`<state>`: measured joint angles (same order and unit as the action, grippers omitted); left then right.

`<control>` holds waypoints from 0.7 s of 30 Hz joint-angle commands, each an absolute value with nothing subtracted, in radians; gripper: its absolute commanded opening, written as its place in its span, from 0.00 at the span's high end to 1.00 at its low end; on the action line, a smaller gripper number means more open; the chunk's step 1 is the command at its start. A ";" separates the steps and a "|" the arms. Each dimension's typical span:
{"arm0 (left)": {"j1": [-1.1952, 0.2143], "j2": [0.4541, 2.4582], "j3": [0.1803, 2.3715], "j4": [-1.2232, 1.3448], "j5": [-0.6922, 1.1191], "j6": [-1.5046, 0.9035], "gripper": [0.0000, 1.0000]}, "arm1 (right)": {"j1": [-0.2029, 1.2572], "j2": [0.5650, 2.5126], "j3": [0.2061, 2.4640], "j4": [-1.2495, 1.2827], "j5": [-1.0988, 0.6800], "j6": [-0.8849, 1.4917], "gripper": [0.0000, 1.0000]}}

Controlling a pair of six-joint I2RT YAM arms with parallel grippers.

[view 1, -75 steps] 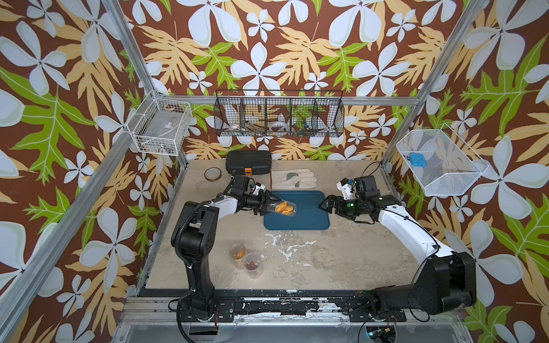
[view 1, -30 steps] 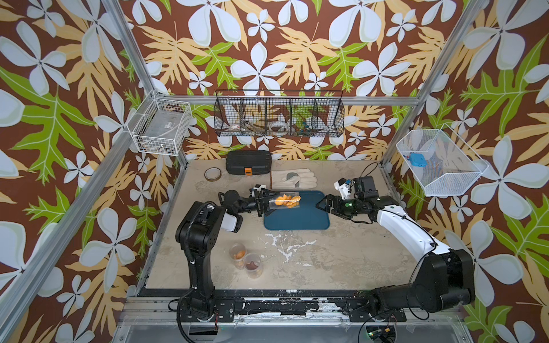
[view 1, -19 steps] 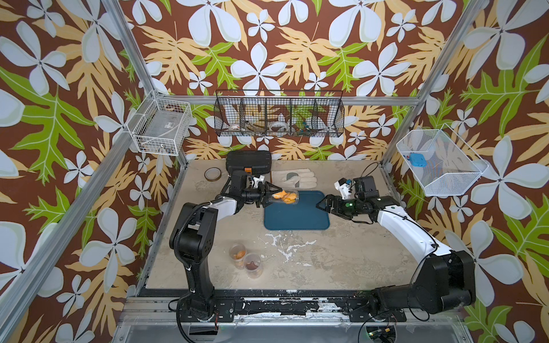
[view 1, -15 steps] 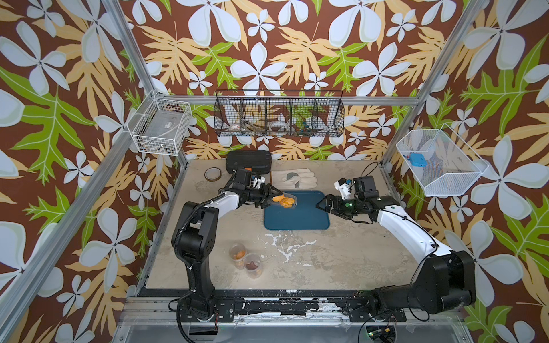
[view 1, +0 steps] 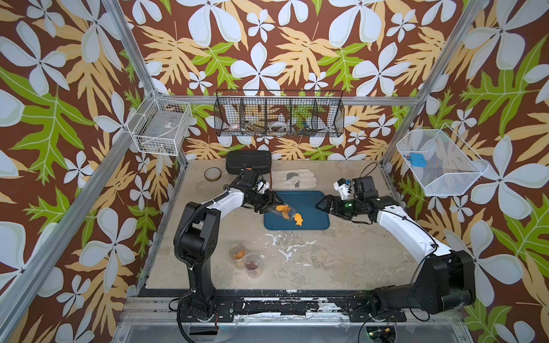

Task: Pour the cookies out of the jar
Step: Pour the cookies in the jar onto the tray.

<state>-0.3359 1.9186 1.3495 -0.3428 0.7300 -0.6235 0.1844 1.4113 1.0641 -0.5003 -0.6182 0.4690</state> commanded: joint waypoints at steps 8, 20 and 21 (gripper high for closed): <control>-0.333 1.897 1.452 -0.450 0.668 -0.529 0.56 | 0.187 1.405 1.058 -0.491 -0.603 0.462 0.00; -0.338 1.881 1.509 -0.575 0.535 -0.458 0.56 | 0.186 1.401 1.060 -0.493 -0.600 0.466 0.00; -0.328 1.875 1.496 -0.550 0.585 -0.480 0.56 | 0.187 1.399 1.058 -0.490 -0.600 0.467 0.00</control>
